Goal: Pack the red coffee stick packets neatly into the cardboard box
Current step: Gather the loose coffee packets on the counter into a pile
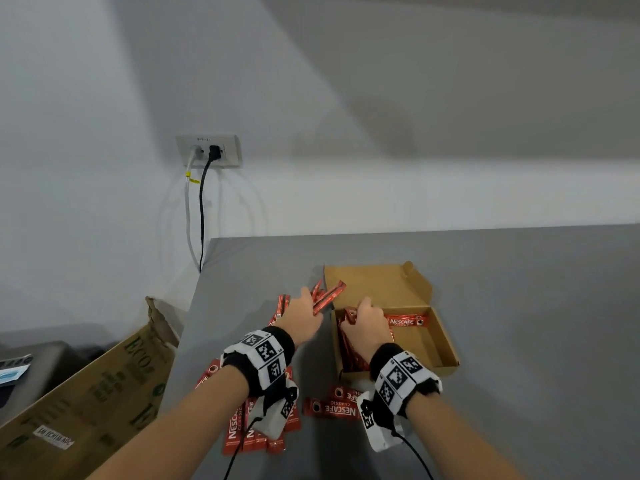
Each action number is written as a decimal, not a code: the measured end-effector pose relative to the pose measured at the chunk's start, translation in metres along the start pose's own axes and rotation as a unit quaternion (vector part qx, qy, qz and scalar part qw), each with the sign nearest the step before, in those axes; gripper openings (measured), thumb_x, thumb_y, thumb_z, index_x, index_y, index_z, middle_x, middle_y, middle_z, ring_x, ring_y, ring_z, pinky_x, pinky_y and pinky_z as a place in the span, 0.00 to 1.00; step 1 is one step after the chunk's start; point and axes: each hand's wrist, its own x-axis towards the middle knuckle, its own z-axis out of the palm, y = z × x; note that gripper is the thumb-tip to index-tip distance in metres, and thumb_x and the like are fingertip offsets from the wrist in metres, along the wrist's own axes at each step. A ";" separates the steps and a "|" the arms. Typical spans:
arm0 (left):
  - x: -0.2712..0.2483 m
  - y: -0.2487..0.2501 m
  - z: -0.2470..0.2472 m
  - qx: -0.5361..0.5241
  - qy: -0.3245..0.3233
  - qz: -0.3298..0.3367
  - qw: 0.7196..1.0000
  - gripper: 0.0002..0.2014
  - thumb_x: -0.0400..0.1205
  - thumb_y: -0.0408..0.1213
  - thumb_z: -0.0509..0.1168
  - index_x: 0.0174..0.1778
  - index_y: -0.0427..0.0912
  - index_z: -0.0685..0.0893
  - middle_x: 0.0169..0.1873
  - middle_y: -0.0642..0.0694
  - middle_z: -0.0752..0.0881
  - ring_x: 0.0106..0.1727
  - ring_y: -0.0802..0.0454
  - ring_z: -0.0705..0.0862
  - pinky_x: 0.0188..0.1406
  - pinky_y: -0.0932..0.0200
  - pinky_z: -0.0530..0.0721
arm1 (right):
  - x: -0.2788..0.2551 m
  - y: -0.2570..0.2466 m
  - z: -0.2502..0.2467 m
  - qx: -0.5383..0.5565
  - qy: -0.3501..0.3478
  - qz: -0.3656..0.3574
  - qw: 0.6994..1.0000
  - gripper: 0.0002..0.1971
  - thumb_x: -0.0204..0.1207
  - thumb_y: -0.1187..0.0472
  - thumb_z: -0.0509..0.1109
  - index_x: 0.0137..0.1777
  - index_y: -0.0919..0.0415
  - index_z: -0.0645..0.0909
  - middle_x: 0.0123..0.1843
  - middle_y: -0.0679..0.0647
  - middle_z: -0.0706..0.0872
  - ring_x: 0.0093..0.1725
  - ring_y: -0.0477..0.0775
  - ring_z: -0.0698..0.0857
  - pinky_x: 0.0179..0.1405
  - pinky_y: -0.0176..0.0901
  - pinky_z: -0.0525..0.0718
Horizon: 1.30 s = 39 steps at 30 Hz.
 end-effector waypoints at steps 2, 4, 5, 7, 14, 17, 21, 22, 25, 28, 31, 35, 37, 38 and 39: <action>0.000 0.002 0.004 0.006 -0.005 0.000 1.000 0.11 0.84 0.31 0.57 0.60 0.32 0.68 0.47 0.38 0.82 0.43 0.47 0.81 0.37 0.64 0.76 | 0.001 0.000 0.000 -0.025 -0.004 -0.005 1.000 0.13 0.79 0.60 0.65 0.58 0.67 0.73 0.58 0.61 0.79 0.57 0.59 0.81 0.51 0.42 0.80; 0.000 0.002 0.006 0.005 -0.009 -0.002 1.000 0.11 0.84 0.31 0.58 0.61 0.34 0.68 0.43 0.42 0.80 0.39 0.51 0.79 0.28 0.69 0.74 | 0.002 0.001 0.001 -0.039 -0.013 -0.002 0.999 0.09 0.78 0.60 0.66 0.53 0.66 0.75 0.55 0.60 0.80 0.54 0.58 0.83 0.51 0.43 0.82; 0.001 0.002 0.008 0.003 -0.011 -0.004 1.000 0.11 0.84 0.31 0.58 0.60 0.34 0.68 0.43 0.43 0.80 0.38 0.51 0.80 0.25 0.70 0.74 | 0.001 0.001 0.002 -0.036 -0.016 -0.002 0.999 0.07 0.77 0.60 0.66 0.47 0.64 0.76 0.52 0.60 0.82 0.51 0.58 0.84 0.50 0.44 0.85; 0.003 0.001 0.011 0.000 -0.013 -0.002 1.000 0.11 0.84 0.32 0.59 0.60 0.34 0.68 0.44 0.40 0.82 0.39 0.49 0.82 0.26 0.70 0.75 | 0.001 0.003 0.000 -0.029 -0.011 -0.008 0.999 0.10 0.77 0.62 0.66 0.34 0.60 0.71 0.43 0.58 0.84 0.43 0.57 0.85 0.42 0.46 0.87; 0.000 0.016 0.023 -0.033 -0.024 0.032 0.999 0.10 0.84 0.30 0.58 0.59 0.33 0.68 0.50 0.35 0.84 0.44 0.44 0.85 0.35 0.60 0.81 | 0.001 0.003 -0.011 0.088 0.022 -0.079 0.993 0.14 0.84 0.65 0.53 0.61 0.68 0.77 0.47 0.57 0.84 0.37 0.46 0.77 0.34 0.25 0.75; 0.000 0.028 0.032 -0.073 -0.039 0.042 0.996 0.14 0.83 0.28 0.58 0.64 0.34 0.67 0.53 0.34 0.84 0.51 0.40 0.85 0.49 0.50 0.86 | -0.003 0.002 -0.021 0.136 0.042 -0.073 0.987 0.11 0.85 0.61 0.54 0.59 0.65 0.74 0.45 0.51 0.76 0.40 0.44 0.72 0.30 0.18 0.74; -0.003 0.042 0.041 -0.134 -0.049 0.051 0.988 0.28 0.77 0.20 0.57 0.72 0.34 0.58 0.55 0.32 0.82 0.54 0.39 0.84 0.51 0.51 0.85 | 0.007 0.013 -0.021 0.129 0.032 -0.048 0.990 0.07 0.80 0.65 0.63 0.51 0.67 0.80 0.44 0.57 0.85 0.45 0.55 0.85 0.33 0.29 0.79; -0.004 0.044 0.043 -0.147 -0.057 0.051 0.986 0.35 0.76 0.18 0.57 0.77 0.37 0.52 0.58 0.32 0.80 0.56 0.40 0.83 0.52 0.54 0.84 | 0.008 0.017 -0.021 0.128 0.025 -0.042 0.991 0.06 0.80 0.66 0.64 0.50 0.68 0.81 0.43 0.58 0.87 0.41 0.54 0.85 0.32 0.30 0.80; -0.008 0.050 0.047 -0.149 -0.080 0.050 0.984 0.44 0.75 0.19 0.60 0.81 0.37 0.40 0.73 0.32 0.67 0.71 0.39 0.72 0.68 0.51 0.77 | 0.009 0.028 -0.021 0.115 0.022 -0.041 0.992 0.08 0.79 0.69 0.63 0.52 0.71 0.82 0.43 0.61 0.88 0.41 0.56 0.86 0.38 0.40 0.86; -0.011 0.051 0.050 -0.106 -0.080 0.050 0.990 0.42 0.77 0.21 0.60 0.81 0.34 0.41 0.74 0.33 0.66 0.74 0.39 0.69 0.72 0.52 0.72 | 0.009 0.031 -0.019 0.087 0.014 -0.051 0.995 0.09 0.78 0.69 0.64 0.54 0.71 0.82 0.47 0.63 0.88 0.48 0.59 0.87 0.50 0.48 0.85; -0.012 0.050 0.051 -0.062 -0.059 0.060 0.995 0.36 0.78 0.23 0.60 0.80 0.34 0.50 0.66 0.32 0.75 0.66 0.39 0.76 0.64 0.53 0.77 | 0.009 0.032 -0.018 0.079 0.011 -0.060 0.995 0.08 0.78 0.68 0.65 0.52 0.70 0.83 0.47 0.62 0.89 0.47 0.58 0.87 0.46 0.42 0.84; -0.012 0.049 0.050 0.012 -0.042 0.081 0.996 0.28 0.78 0.26 0.61 0.75 0.33 0.60 0.60 0.31 0.79 0.63 0.35 0.78 0.62 0.46 0.79 | 0.010 0.036 -0.018 0.091 0.006 -0.070 0.993 0.07 0.77 0.68 0.67 0.51 0.67 0.85 0.46 0.60 0.89 0.47 0.56 0.87 0.46 0.40 0.83; -0.012 0.050 0.047 0.044 -0.031 0.086 0.995 0.23 0.79 0.26 0.61 0.71 0.33 0.64 0.62 0.31 0.77 0.63 0.36 0.78 0.62 0.48 0.79 | 0.009 0.038 -0.016 0.089 -0.009 -0.080 0.993 0.09 0.76 0.67 0.69 0.55 0.64 0.84 0.49 0.58 0.89 0.48 0.54 0.86 0.43 0.35 0.80; -0.010 0.050 0.045 0.049 -0.023 0.084 0.995 0.20 0.80 0.25 0.60 0.68 0.33 0.66 0.63 0.31 0.76 0.63 0.36 0.79 0.60 0.50 0.79 | 0.009 0.039 -0.015 0.089 -0.017 -0.082 0.993 0.11 0.76 0.66 0.70 0.57 0.63 0.83 0.51 0.58 0.88 0.49 0.53 0.86 0.42 0.34 0.80; -0.009 0.049 0.041 0.053 -0.014 0.081 0.995 0.18 0.80 0.24 0.59 0.67 0.33 0.68 0.63 0.31 0.76 0.61 0.37 0.80 0.58 0.52 0.81 | 0.009 0.038 -0.015 0.087 -0.021 -0.084 0.992 0.12 0.76 0.65 0.71 0.59 0.62 0.83 0.52 0.57 0.88 0.50 0.52 0.85 0.42 0.32 0.80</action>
